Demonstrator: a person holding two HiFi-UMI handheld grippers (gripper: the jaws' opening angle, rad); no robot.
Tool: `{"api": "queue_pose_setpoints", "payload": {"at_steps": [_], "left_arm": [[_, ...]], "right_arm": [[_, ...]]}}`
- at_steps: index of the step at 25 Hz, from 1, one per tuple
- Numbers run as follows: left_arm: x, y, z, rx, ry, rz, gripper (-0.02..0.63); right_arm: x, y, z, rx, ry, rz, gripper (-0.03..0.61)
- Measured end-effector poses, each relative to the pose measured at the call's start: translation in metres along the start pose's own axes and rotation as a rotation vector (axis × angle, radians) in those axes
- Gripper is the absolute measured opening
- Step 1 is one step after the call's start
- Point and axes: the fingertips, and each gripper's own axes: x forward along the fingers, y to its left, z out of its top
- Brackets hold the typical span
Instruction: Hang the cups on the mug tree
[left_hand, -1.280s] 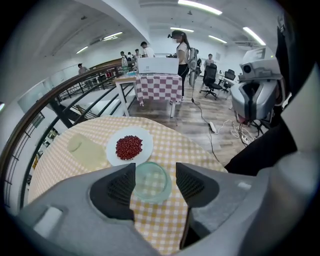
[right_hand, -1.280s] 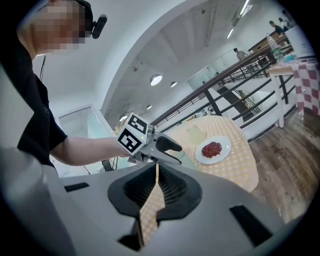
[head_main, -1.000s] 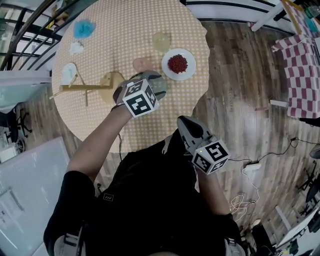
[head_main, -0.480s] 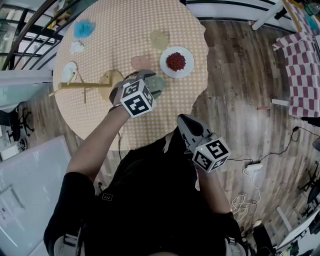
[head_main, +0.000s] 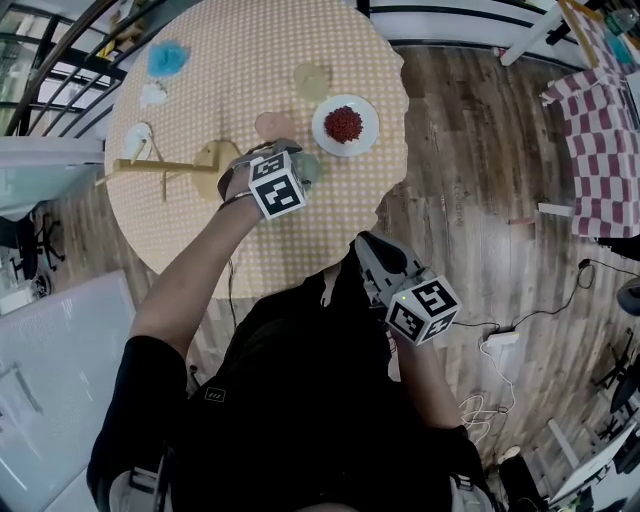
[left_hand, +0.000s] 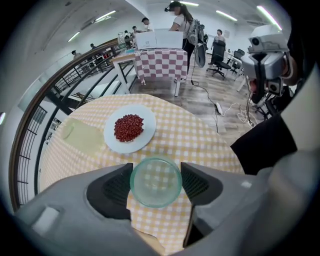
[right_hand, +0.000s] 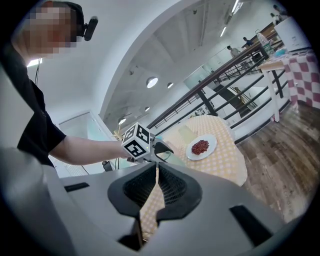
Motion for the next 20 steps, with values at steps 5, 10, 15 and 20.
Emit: {"api": "queue_pose_setpoints", "payload": {"at_steps": [5,10,15,20], "left_arm": [[-0.005,-0.005,0.001,-0.023,0.014,-0.011,0.301],[-0.024,-0.016,0.0,-0.067,-0.005,0.004,0.301],[-0.054,-0.029,-0.009,-0.128,-0.036,0.028,0.301],[-0.077,-0.045,-0.036,-0.175,-0.045,0.053,0.301]], "right_arm": [[-0.006,0.0,-0.002,0.002,0.012,0.021,0.023],[-0.011,0.004,0.0,-0.017,0.027,0.059,0.023],[-0.009,0.013,0.0,-0.045,0.055,0.103,0.023],[0.007,0.039,-0.005,-0.083,0.096,0.161,0.023]]}}
